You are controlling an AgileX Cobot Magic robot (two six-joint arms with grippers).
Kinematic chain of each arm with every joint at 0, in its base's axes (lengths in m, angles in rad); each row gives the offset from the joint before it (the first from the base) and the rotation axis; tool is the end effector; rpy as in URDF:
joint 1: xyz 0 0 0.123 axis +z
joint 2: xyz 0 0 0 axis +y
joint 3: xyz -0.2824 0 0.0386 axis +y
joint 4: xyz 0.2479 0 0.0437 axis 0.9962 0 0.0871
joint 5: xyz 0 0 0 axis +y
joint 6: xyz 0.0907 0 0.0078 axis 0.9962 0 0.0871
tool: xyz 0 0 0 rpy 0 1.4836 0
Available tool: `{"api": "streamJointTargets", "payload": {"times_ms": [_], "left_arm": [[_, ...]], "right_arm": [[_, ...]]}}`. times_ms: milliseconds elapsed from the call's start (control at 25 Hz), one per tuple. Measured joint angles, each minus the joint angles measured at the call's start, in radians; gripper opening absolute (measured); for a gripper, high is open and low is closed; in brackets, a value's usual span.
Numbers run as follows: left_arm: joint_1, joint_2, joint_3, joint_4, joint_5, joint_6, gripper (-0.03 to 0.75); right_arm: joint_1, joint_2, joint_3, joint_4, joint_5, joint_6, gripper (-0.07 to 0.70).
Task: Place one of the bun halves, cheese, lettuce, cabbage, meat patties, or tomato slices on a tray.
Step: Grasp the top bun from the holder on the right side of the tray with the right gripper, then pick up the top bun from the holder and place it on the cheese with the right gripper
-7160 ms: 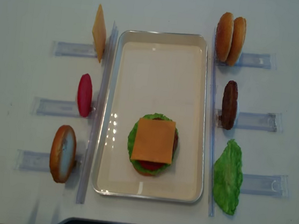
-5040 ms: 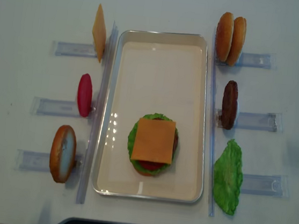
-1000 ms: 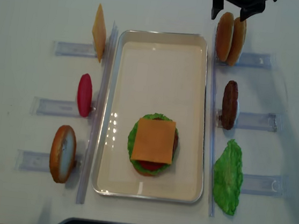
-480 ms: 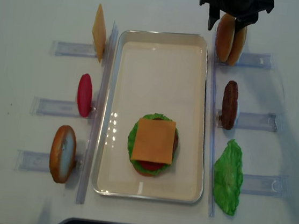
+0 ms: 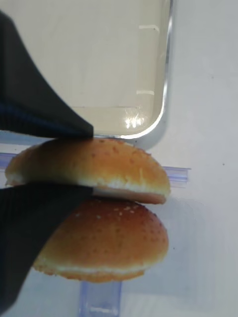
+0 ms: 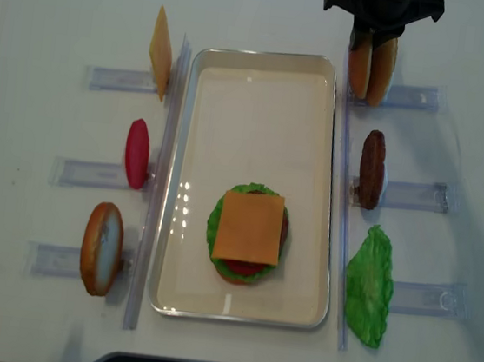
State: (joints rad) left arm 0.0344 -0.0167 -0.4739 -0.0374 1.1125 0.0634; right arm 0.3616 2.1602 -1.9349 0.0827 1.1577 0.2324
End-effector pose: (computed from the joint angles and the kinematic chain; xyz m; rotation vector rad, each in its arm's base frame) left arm -0.0066 -0.0033 0.2658 0.0332 2.1047 0.0135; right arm 0.4326 0.1710 0.2361 -0.1540 2.8893 0.2284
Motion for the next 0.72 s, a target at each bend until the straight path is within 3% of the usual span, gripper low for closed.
{"api": "streamJointTargets", "payload": {"times_ms": [520,720], "left_arm": [[0.0,0.0,0.0,0.0,0.0,0.0,-0.001],[0.0,0.0,0.0,0.0,0.0,0.0,-0.001]], "right_arm": [[0.0,-0.034,-0.046,0.083,0.02,0.0,0.219],[0.0,-0.043,-0.086,0.151,0.058,-0.004,0.219]]}}
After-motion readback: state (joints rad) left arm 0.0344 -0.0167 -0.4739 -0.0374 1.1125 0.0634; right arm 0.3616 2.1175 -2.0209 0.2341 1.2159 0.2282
